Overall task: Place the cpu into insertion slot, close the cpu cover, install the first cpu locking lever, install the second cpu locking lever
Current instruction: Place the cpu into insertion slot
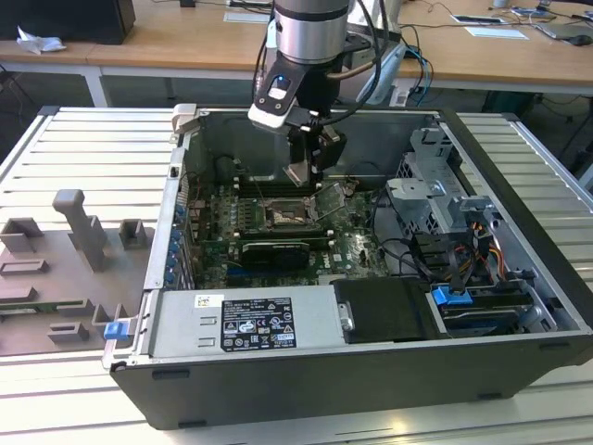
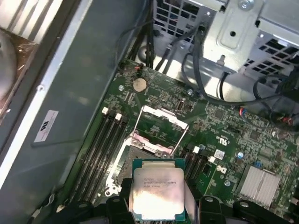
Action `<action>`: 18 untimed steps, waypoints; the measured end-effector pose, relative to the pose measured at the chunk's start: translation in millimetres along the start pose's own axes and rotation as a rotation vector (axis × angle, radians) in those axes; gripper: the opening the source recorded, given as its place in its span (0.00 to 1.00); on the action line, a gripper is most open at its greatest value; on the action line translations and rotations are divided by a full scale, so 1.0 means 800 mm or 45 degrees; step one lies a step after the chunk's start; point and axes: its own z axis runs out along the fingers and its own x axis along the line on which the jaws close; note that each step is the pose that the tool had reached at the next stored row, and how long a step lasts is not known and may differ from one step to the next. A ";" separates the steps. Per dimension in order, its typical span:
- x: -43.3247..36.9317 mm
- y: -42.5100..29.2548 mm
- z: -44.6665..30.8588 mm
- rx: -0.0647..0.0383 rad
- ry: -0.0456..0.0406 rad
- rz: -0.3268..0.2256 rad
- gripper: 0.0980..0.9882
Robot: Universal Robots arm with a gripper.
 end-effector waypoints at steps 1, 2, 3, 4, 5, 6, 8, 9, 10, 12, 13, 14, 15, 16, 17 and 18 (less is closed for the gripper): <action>0.000 -0.0001 0.0010 0.001 -0.004 0.009 0.48; 0.000 -0.0002 0.0039 0.001 -0.005 0.017 0.48; 0.000 -0.0004 0.0063 0.001 -0.006 0.025 0.48; 0.000 -0.0006 0.0090 0.001 -0.007 0.040 0.48; 0.000 -0.0007 0.0099 0.001 -0.008 0.054 0.48; 0.000 -0.0008 0.0113 0.001 -0.011 0.092 0.48; 0.000 -0.0010 0.0140 0.000 -0.015 0.145 0.48; 0.000 -0.0011 0.0151 0.000 -0.016 0.158 0.48; 0.000 -0.0012 0.0159 -0.001 -0.017 0.165 0.48; 0.000 -0.0011 0.0177 -0.001 -0.019 0.183 0.48; 0.000 -0.0011 0.0189 -0.001 -0.020 0.199 0.48; 0.000 -0.0011 0.0196 -0.001 -0.021 0.214 0.48; 0.000 -0.0012 0.0205 -0.002 -0.023 0.238 0.48; 0.000 -0.0012 0.0211 -0.002 -0.024 0.256 0.48; 0.000 -0.0014 0.0228 -0.003 -0.029 0.309 0.48; 0.000 -0.0016 0.0255 -0.004 -0.033 0.365 0.48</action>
